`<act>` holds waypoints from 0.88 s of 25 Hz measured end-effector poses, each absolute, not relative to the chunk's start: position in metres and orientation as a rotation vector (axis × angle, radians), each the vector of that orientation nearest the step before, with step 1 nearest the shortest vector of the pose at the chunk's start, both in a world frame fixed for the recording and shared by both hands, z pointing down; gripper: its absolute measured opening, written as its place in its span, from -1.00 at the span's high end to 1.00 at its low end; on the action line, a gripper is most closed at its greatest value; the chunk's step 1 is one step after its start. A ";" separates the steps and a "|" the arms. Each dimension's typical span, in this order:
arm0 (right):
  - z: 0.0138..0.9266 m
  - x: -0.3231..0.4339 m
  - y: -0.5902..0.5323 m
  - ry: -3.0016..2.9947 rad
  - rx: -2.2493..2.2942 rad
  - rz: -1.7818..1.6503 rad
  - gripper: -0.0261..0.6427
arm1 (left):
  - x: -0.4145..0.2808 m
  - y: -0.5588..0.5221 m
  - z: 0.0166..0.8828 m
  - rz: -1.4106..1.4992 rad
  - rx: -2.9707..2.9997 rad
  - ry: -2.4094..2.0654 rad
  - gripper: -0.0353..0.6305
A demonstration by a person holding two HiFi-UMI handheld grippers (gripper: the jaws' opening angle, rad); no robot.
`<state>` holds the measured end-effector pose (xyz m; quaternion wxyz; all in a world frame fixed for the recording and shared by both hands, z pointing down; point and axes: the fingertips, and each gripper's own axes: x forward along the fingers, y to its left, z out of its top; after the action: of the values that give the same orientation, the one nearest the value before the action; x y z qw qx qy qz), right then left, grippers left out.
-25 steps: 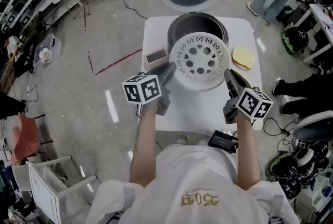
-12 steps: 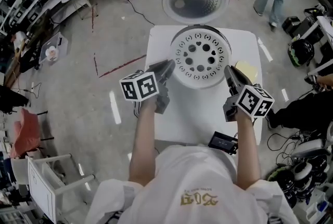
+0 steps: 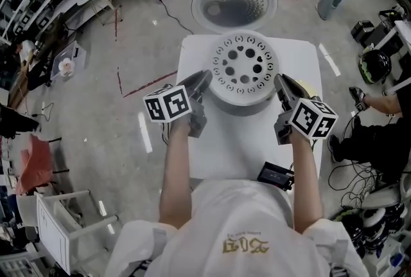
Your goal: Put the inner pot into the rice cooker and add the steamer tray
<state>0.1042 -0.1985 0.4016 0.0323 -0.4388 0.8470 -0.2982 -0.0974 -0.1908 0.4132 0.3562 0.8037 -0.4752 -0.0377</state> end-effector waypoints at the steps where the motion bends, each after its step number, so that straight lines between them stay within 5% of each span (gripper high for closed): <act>1: 0.403 0.104 -0.207 2.609 -1.346 -0.924 0.80 | -0.098 -0.198 0.414 -0.095 2.072 -1.233 0.75; 22: 0.445 0.098 -0.221 2.697 -1.354 -0.993 0.74 | -0.098 -0.202 0.451 0.108 2.073 -1.345 0.66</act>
<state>0.0979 -0.2212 0.4453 -0.0177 -0.4262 0.8488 -0.3125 -0.0984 -0.2021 0.4509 0.3278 0.7918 -0.5137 0.0414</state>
